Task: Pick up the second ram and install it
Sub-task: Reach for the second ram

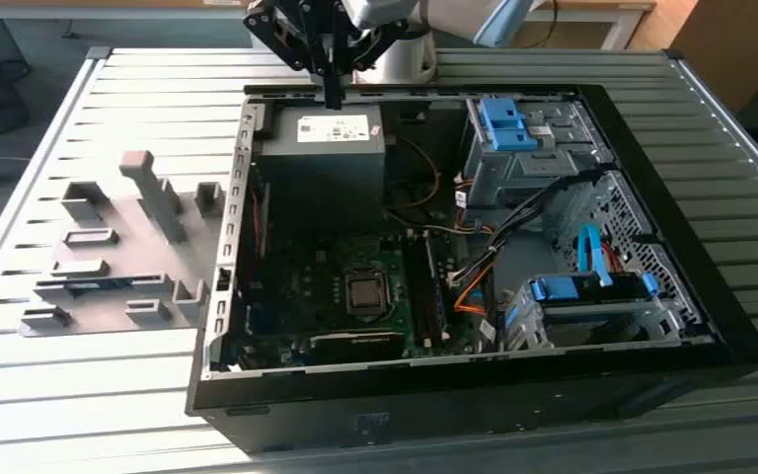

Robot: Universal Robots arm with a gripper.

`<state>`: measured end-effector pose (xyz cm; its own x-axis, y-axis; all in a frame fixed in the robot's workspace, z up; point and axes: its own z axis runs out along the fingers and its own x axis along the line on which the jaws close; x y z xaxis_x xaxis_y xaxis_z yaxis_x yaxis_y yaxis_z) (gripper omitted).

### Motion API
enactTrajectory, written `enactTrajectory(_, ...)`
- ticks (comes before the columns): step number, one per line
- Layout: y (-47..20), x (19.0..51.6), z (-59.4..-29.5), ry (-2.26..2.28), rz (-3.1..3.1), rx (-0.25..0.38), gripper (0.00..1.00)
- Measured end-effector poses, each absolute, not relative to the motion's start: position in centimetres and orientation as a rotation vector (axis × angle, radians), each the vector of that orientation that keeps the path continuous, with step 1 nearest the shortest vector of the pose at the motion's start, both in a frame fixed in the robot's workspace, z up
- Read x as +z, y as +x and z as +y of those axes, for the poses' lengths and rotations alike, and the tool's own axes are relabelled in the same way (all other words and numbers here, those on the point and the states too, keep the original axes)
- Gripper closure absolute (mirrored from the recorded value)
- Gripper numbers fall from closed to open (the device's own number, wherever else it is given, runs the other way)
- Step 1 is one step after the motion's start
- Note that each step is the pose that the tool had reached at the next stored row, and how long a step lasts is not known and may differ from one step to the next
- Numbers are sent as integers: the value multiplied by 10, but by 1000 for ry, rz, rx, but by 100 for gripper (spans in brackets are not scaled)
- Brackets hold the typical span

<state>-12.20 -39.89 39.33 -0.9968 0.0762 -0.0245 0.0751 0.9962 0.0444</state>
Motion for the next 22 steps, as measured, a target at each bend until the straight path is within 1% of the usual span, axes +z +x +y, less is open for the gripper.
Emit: enactTrajectory(22, -138, 393, -399, 118, 3112, 68, 89)
